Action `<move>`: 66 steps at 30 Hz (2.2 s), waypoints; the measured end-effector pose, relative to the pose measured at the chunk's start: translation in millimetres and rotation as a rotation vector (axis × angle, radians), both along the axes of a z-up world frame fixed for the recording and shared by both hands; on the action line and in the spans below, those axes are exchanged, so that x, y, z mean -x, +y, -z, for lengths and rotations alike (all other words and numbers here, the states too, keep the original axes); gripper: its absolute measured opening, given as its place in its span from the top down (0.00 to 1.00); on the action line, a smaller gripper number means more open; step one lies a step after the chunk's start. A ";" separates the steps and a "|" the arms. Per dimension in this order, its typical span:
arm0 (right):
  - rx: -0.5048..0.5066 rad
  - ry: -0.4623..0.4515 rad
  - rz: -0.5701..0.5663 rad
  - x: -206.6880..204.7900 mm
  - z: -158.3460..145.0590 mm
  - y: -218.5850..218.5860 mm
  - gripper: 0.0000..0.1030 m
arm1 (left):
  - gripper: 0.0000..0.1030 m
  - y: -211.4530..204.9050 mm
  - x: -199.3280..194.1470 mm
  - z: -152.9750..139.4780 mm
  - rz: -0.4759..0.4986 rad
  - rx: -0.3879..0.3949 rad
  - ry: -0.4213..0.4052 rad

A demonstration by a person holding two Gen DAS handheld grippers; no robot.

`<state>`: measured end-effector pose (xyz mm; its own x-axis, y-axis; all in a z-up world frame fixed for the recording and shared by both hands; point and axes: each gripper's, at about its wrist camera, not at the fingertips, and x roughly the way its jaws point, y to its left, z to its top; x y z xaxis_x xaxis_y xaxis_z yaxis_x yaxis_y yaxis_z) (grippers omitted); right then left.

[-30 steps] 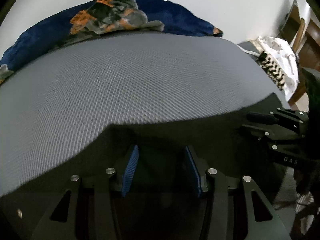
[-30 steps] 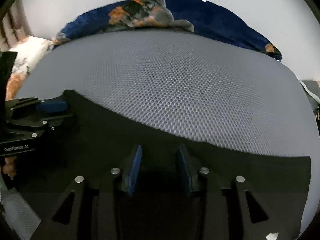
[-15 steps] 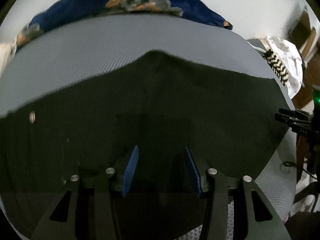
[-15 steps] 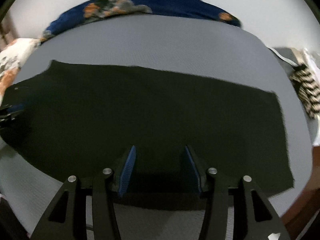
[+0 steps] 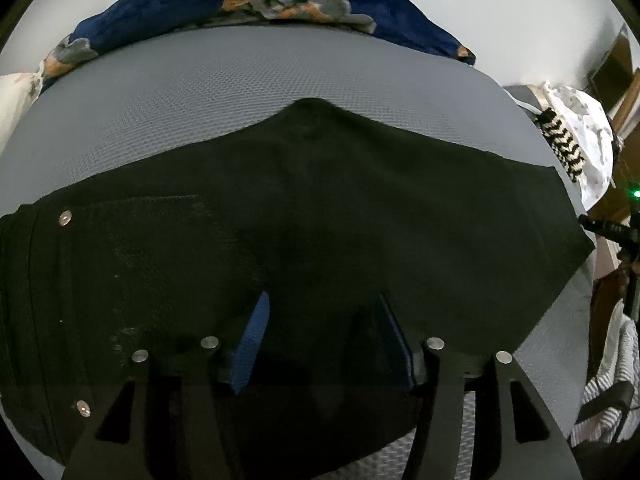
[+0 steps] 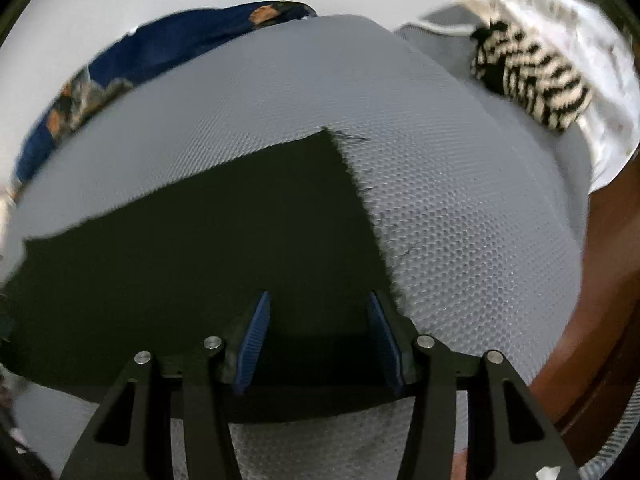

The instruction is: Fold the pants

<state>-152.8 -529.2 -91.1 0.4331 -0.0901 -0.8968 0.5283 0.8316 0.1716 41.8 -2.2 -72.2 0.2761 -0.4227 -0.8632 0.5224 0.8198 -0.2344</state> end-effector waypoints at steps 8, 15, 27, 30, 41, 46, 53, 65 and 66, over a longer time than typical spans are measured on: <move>-0.356 -0.105 0.034 23.6 22.5 -66.1 0.53 | 0.44 -40.9 7.6 -9.0 0.058 0.024 0.002; -0.446 -0.159 0.007 33.6 32.2 -83.2 0.55 | 0.43 -81.9 8.9 -7.0 0.110 0.000 0.025; -0.689 -0.268 -0.118 34.3 61.7 -77.3 0.75 | 0.43 -110.4 13.0 2.1 0.148 -0.048 0.041; -0.712 -0.298 -0.106 26.5 67.0 -71.7 0.82 | 0.43 -111.9 13.1 2.3 0.148 -0.048 0.033; -0.597 -0.328 0.006 8.9 37.0 -31.5 0.92 | 0.43 -81.0 8.8 -14.4 0.096 0.014 -0.018; -0.600 -0.386 -0.086 -18.6 -0.9 10.5 0.92 | 0.43 -46.9 3.0 -26.7 0.035 0.042 -0.044; -0.655 -0.416 -0.268 -88.6 -29.1 93.6 0.92 | 0.42 11.5 1.0 -44.4 -0.062 0.062 -0.092; -0.709 -0.177 -0.632 -197.0 14.6 304.9 0.92 | 0.41 100.8 4.4 -49.6 -0.216 0.122 -0.066; -0.659 -0.143 -0.673 -197.2 17.3 322.0 0.92 | 0.41 104.8 4.1 -49.1 -0.222 0.130 -0.058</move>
<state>44.4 -207.2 -108.4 0.3190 0.7231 -0.6126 -0.0885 0.6663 0.7404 37.7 102.6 -23.2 0.4221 -0.4528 -0.7854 0.3487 0.8808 -0.3203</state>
